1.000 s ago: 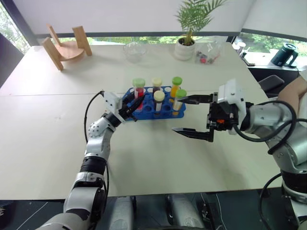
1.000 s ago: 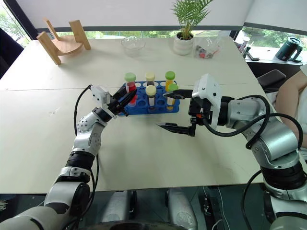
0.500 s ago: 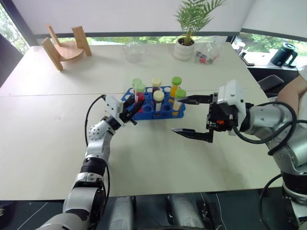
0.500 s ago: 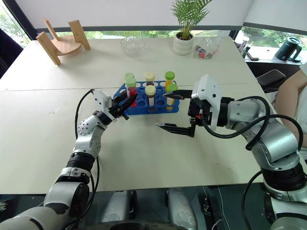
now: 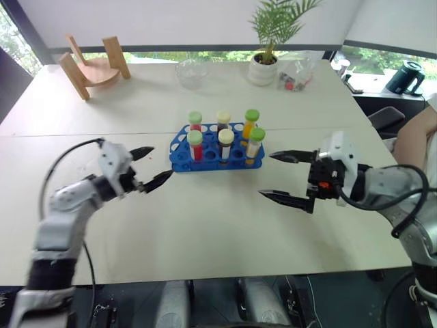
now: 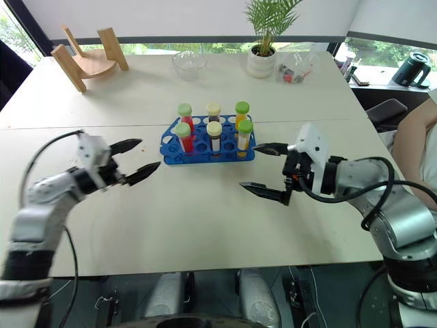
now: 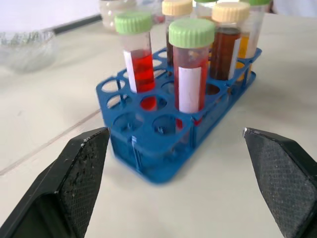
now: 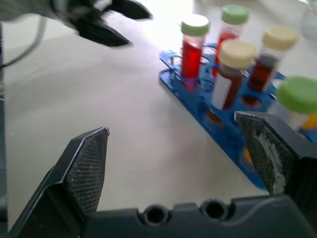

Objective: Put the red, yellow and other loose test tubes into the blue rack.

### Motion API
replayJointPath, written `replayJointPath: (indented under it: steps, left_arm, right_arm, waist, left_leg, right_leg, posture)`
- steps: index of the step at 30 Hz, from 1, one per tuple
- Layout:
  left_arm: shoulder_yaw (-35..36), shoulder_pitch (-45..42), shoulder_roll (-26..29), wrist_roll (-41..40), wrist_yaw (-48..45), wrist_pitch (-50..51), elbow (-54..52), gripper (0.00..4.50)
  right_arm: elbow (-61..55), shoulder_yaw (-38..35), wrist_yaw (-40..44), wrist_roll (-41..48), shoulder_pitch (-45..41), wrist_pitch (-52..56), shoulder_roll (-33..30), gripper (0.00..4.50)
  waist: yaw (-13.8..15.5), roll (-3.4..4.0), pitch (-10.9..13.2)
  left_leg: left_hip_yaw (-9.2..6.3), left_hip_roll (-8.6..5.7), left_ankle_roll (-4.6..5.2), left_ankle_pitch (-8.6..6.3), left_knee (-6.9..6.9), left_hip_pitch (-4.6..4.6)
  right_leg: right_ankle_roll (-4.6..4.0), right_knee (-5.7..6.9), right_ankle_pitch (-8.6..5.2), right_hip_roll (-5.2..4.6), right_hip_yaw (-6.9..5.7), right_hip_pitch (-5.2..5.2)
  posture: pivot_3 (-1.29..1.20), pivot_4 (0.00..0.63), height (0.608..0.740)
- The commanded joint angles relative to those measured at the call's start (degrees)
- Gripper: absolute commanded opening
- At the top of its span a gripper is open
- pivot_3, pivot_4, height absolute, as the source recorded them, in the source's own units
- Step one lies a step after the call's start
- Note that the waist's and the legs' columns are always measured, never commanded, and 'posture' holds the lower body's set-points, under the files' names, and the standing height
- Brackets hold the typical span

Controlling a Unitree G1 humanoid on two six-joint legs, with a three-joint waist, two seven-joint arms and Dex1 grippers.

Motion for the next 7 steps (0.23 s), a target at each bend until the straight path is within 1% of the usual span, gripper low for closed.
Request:
replayJointPath:
  steps: [1, 4, 7]
  left_arm:
    - [6.1, 6.2, 3.1, -8.1, 0.6, 8.8, -11.2, 4.42]
    - [9.2, 11.4, 4.8, -11.1, 1.1, 12.3, -16.4, 4.42]
    - [11.6, 13.7, 5.5, -13.4, 2.4, 15.2, -18.7, 4.42]
  right_arm:
    - [-1.1, -3.8, -1.7, 1.3, 0.7, 0.3, 0.1, 4.5]
    - [-0.3, -4.9, -1.9, 2.0, 0.3, 0.9, -0.3, 4.5]
    - [0.4, -5.1, -1.0, 2.4, -0.4, 1.0, -1.1, 4.5]
  waist:
    - [0.0, 0.01, 0.0]
    - [0.0, 0.0, 0.0]
    - [0.0, 0.0, 0.0]
  left_leg:
    - [0.01, 0.0, 0.0, 0.0, 0.0, 0.0]
    - [0.03, 0.0, 0.0, 0.0, 0.0, 0.01]
    - [0.04, 0.0, -0.01, 0.0, 0.05, 0.04]
  right_leg:
    - [-0.02, -0.01, -0.01, 0.0, 0.0, 0.0]
    - [-0.2, -0.07, -0.11, 0.01, 0.02, 0.01]
    - [-0.24, -0.1, -0.14, 0.02, 0.04, 0.05]
  posture:
    - [0.0, 0.15, 0.74]
    - [0.0, 0.15, 0.74]
    - [0.0, 0.15, 0.74]
